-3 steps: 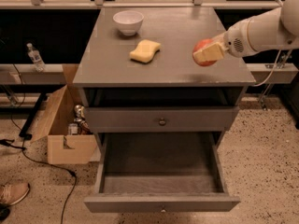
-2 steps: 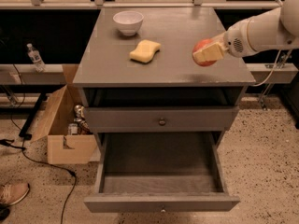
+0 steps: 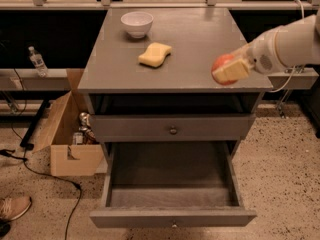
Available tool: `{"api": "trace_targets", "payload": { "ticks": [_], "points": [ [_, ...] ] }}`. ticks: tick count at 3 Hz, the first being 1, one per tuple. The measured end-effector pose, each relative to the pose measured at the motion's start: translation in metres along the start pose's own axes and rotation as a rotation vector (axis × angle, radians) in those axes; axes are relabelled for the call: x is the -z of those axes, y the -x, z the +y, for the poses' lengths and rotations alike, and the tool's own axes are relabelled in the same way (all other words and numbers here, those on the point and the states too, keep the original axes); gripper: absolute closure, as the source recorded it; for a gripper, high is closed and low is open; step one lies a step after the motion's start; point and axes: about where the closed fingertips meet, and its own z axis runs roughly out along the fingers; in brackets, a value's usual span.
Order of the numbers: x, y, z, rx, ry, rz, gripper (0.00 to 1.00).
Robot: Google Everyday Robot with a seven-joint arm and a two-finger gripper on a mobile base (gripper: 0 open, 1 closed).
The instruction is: Place apple into middle drawer
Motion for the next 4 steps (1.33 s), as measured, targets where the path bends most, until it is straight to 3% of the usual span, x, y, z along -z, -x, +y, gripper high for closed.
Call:
{"api": "trace_targets", "payload": {
  "ticks": [1,2,3,4],
  "points": [
    [-0.023,-0.048,0.058,0.023,0.042,0.1,1.0],
    [-0.054,-0.075,0.102,0.025,0.113,0.126,1.0],
    [-0.06,-0.08,0.106,0.028,0.117,0.137,1.0],
    [-0.096,-0.122,0.125,0.021,0.153,0.135,1.0]
  ]
}}
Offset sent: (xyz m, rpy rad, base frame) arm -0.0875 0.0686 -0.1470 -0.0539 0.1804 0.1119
